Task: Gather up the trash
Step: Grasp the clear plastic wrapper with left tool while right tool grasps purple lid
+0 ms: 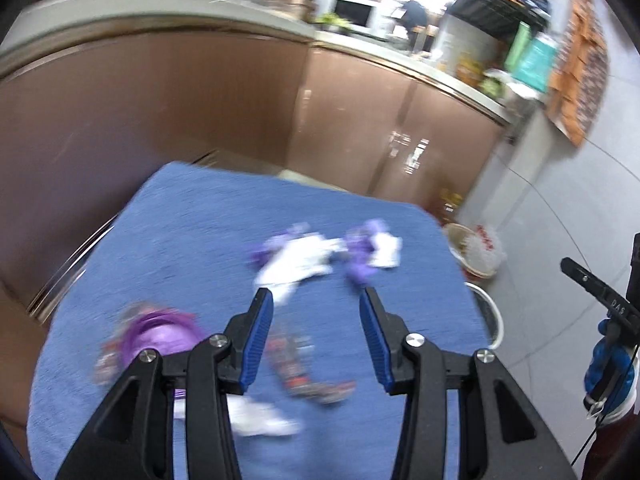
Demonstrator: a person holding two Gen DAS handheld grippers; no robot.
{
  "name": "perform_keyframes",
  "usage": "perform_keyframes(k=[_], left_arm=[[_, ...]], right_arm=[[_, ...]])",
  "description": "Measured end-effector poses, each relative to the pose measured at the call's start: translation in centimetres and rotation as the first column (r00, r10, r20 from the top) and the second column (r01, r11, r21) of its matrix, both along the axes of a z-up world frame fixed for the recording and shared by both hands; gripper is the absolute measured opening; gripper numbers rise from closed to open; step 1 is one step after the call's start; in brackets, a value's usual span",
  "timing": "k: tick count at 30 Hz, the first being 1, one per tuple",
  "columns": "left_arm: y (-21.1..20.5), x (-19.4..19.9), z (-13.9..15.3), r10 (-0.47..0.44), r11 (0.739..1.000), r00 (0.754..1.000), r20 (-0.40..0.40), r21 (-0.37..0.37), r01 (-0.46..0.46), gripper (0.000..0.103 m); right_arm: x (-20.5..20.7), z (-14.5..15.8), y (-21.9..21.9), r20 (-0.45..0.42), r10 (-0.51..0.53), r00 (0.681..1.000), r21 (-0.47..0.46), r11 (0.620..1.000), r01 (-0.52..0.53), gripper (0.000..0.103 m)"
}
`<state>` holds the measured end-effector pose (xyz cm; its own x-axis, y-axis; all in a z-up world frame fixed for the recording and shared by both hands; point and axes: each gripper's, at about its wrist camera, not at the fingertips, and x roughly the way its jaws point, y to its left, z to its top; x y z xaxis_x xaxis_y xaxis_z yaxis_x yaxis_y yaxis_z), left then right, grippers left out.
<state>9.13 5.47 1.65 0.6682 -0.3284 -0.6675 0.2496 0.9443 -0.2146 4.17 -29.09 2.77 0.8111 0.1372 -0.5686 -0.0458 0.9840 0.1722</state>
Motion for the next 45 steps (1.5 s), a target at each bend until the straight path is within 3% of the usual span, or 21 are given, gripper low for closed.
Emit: perform_keyframes(k=[7,12,20,26,33,35,38,42,45], left_arm=[[11.8,-0.7,-3.0,0.179,0.984,0.982,-0.052,0.028,-0.178,0.043],[16.0,-1.4,-5.6,0.212,0.977,0.973,-0.091,0.058,-0.207,0.043],[15.4,-0.2,-8.2,0.081,0.987,0.99,-0.114,0.145,-0.064,0.043],[14.8,1.5,-9.8,0.023,0.976,0.99,-0.136,0.216,0.007,0.043],[15.0,2.8,-10.7,0.011,0.981,0.991,-0.136,0.195,0.016,0.039],[15.0,3.1,-10.9,0.008,0.982,0.99,-0.144,0.186,0.019,0.025],[14.9,3.0,-11.1,0.009,0.983,0.99,-0.144,0.184,0.018,0.016],[15.1,2.8,-11.0,0.032,0.985,0.99,-0.134,0.172,-0.009,0.008],[15.6,2.3,-10.6,0.058,0.987,0.991,-0.124,0.158,-0.038,0.006]], right_arm=[[5.6,-1.7,8.2,-0.05,0.216,0.975,0.02,0.976,-0.215,0.041],[9.2,-4.4,16.4,-0.11,0.399,0.91,0.049,0.917,-0.396,0.041],[12.9,-9.7,26.4,-0.225,0.578,0.785,0.065,0.812,-0.58,0.041],[15.0,-12.9,30.0,-0.291,0.627,0.722,0.094,0.77,-0.631,0.041],[17.3,-15.5,33.1,-0.329,0.67,0.666,0.128,0.73,-0.671,0.041],[17.8,-16.0,33.8,-0.34,0.675,0.654,0.132,0.723,-0.678,0.036],[18.2,-16.8,34.6,-0.366,0.68,0.635,0.131,0.713,-0.688,0.025],[18.0,-17.2,35.3,-0.377,0.686,0.622,0.105,0.699,-0.707,0.005],[17.5,-16.7,35.4,-0.363,0.686,0.631,0.082,0.698,-0.712,0.005]])
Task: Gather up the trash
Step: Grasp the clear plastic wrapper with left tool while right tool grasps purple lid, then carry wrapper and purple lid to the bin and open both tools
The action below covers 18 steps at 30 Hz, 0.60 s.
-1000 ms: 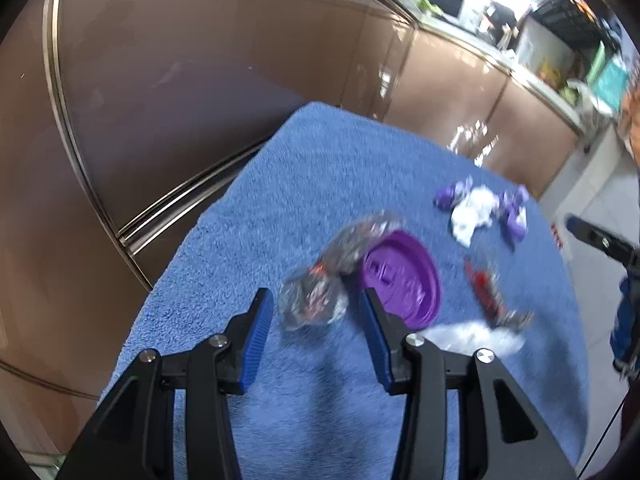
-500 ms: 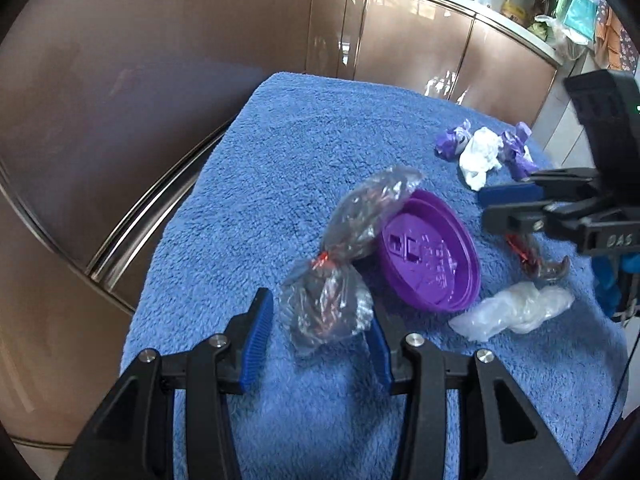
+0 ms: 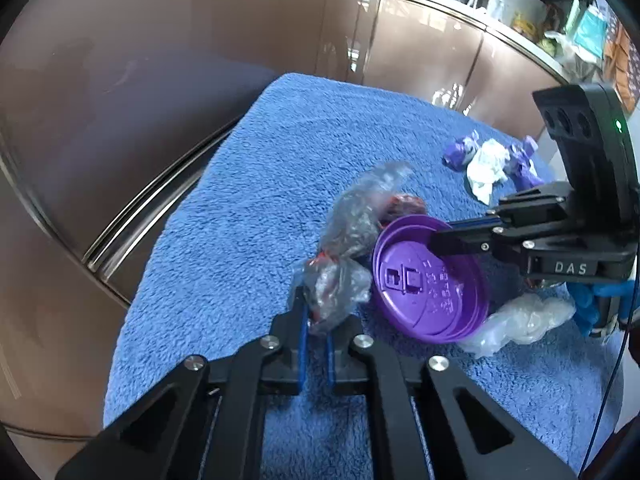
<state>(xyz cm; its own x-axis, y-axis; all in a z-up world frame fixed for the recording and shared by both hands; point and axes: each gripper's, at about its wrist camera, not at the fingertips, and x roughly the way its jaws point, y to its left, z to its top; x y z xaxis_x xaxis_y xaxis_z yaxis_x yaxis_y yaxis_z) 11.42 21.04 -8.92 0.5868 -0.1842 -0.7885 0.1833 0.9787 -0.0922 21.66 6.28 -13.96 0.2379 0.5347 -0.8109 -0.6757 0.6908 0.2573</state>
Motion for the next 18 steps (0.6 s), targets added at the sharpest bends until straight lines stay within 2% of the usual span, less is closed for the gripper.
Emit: perform_keyframes(k=[10,18], left_arm=[[0.8,-3.3,3.3,0.063,0.998,0.996,0.067,-0.024,-0.062,0.004],[-1.1,-6.7,7.2,0.049,0.999,0.99,0.132,-0.014,-0.048,0.003]], right_arm=[[-1.9,4.6,-1.8,0.096,-0.08,0.992,0.07,0.995,0.073,0.004],[-5.3,9.4,-7.0,0.166,-0.184,0.969,0.163,0.974,0.157,0.004]])
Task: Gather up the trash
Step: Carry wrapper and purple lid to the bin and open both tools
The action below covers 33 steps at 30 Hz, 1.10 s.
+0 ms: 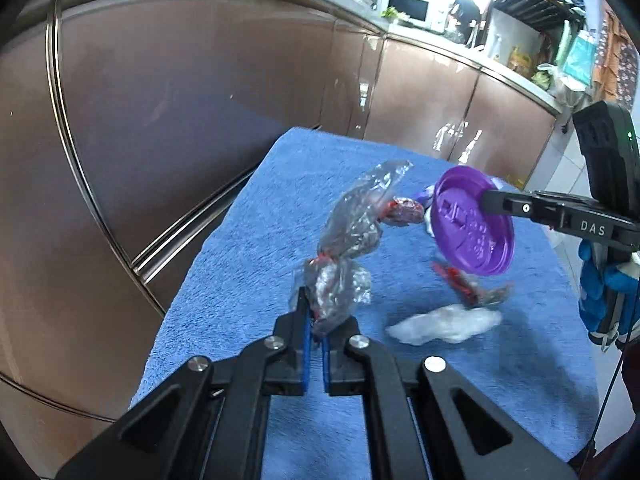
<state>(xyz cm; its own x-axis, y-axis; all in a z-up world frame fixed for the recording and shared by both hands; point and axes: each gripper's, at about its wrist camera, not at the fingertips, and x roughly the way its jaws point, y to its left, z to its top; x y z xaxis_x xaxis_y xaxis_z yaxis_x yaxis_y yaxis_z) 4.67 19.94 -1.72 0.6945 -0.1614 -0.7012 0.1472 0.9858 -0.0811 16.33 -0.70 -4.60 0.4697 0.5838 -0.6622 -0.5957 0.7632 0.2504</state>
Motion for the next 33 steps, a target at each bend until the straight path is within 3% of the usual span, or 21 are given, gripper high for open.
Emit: perform_keyframes(k=[5,10,16,20,23,24,29,33], left_arm=[[-4.0,-1.5,2.4,-0.059,0.998,0.998,0.036,0.01,0.058,0.003],[-9.6,-1.8,4.2,-0.153,0.988,0.986,0.062,0.009,0.153,0.003],[-19.6,-0.3,4.8,-0.309,0.95,0.95,0.052,-0.014,0.31,0.003],[-28.3,1.5,4.2,-0.413,0.91,0.911,0.019,-0.025,0.413,0.003],[-35.0,3.2,3.4,-0.478,0.878,0.878,-0.01,-0.04,0.477,0.003],[-37.7,3.9,3.0,-0.501,0.865,0.865,-0.021,-0.041,0.5,0.003],[-49.3,7.1,0.0,-0.592,0.806,0.8,-0.094,-0.04,0.591,0.003],[-57.5,9.2,-3.3,-0.639,0.764,0.75,-0.171,-0.031,0.644,0.004]], right_arm=[[-2.4,2.5,-5.2,0.048,-0.079,0.996,0.046,0.996,0.077,0.004],[-5.3,4.8,-13.5,0.084,-0.213,0.974,0.088,0.975,0.205,0.004],[-8.8,5.3,-25.4,0.108,-0.419,0.902,0.093,0.907,0.411,0.004],[-10.8,4.0,-34.4,0.097,-0.582,0.807,0.065,0.813,0.579,0.004],[-11.8,2.2,-40.6,0.09,-0.696,0.712,0.02,0.716,0.698,0.004],[-12.0,1.2,-43.1,0.09,-0.742,0.665,-0.006,0.667,0.745,0.004],[-11.8,-3.8,-51.6,0.089,-0.857,0.508,-0.104,0.499,0.86,0.004],[-10.5,-8.3,-56.7,0.062,-0.905,0.421,-0.168,0.407,0.898,0.004]])
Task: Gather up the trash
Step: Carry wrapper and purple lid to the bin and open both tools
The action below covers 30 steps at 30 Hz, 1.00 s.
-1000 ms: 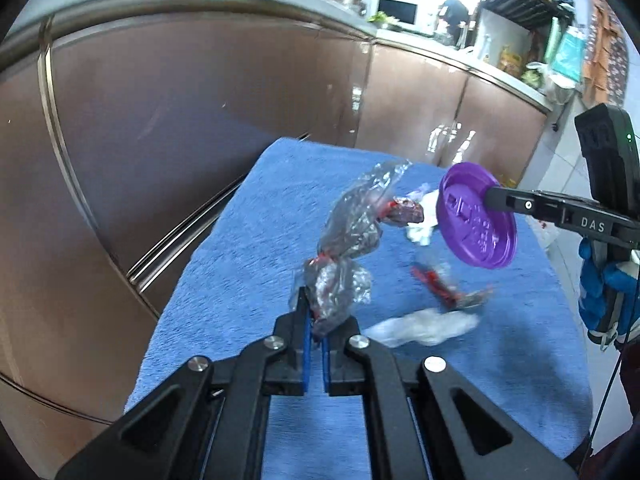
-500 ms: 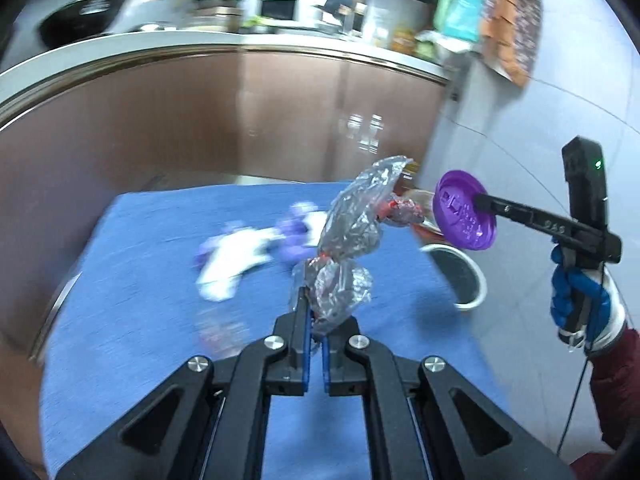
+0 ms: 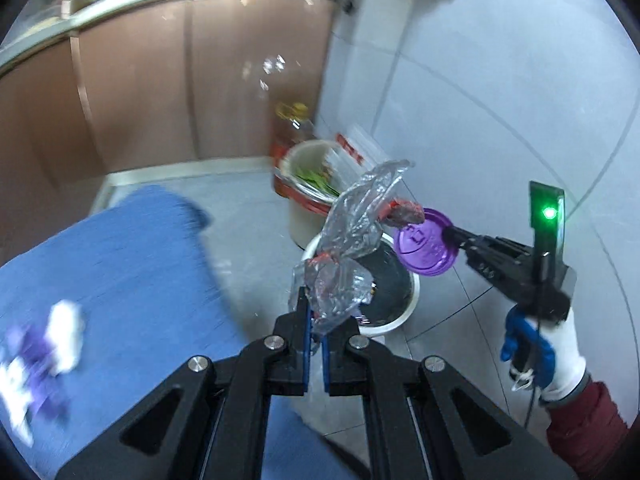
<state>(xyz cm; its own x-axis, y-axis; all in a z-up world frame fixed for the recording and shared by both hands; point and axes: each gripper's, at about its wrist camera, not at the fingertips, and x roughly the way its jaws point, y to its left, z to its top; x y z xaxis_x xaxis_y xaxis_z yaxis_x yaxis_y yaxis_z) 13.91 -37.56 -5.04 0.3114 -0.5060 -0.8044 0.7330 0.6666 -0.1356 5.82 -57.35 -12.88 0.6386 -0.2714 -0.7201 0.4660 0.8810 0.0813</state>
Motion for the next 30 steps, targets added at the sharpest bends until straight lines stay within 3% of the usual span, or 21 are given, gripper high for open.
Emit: perform_keyframes(k=[6,12,16,19,25,27,28,29,30], left_arm=[[-8.9,2.7,-5.9,-0.037,0.993,0.997,-0.074,0.112,0.045,0.004],[-13.2,5.0,-11.2,-0.009,0.979,0.991,-0.134,0.203,0.036,0.004],[-14.8,6.2,-13.1,-0.004,0.974,0.985,-0.172,0.222,0.043,0.006],[-15.4,6.8,-13.9,0.0,0.977,0.977,-0.215,0.209,0.046,0.006],[-14.9,6.3,-12.7,-0.006,0.985,0.971,-0.24,0.165,0.046,0.009],[-14.7,6.0,-12.0,0.0,0.987,0.972,-0.235,0.154,0.037,0.021],[-14.6,5.9,-11.6,0.007,0.989,0.972,-0.233,0.147,0.028,0.04],[-14.6,5.8,-11.3,0.013,0.99,0.973,-0.228,0.139,0.02,0.052],[-14.6,5.7,-11.0,0.015,0.992,0.975,-0.223,0.129,0.014,0.053]], right_arm=[[2.5,-6.2,-4.8,-0.095,-0.092,0.991,0.025,0.995,0.094,0.004],[3.2,-10.3,-6.8,-0.148,-0.136,0.98,0.077,0.986,0.148,0.007],[3.9,-11.4,-7.1,-0.154,-0.132,0.979,0.095,0.985,0.147,0.01],[4.1,-11.3,-6.9,-0.154,-0.127,0.98,0.094,0.985,0.142,0.026],[3.1,-10.7,-6.1,-0.142,-0.114,0.983,0.085,0.988,0.127,0.03],[2.8,-10.1,-5.6,-0.133,-0.113,0.985,0.079,0.989,0.124,0.03],[2.4,-9.6,-5.3,-0.126,-0.112,0.986,0.081,0.989,0.123,0.03],[2.0,-9.2,-4.9,-0.118,-0.112,0.987,0.082,0.989,0.123,0.031],[1.6,-8.7,-4.6,-0.111,-0.113,0.987,0.081,0.989,0.123,0.031]])
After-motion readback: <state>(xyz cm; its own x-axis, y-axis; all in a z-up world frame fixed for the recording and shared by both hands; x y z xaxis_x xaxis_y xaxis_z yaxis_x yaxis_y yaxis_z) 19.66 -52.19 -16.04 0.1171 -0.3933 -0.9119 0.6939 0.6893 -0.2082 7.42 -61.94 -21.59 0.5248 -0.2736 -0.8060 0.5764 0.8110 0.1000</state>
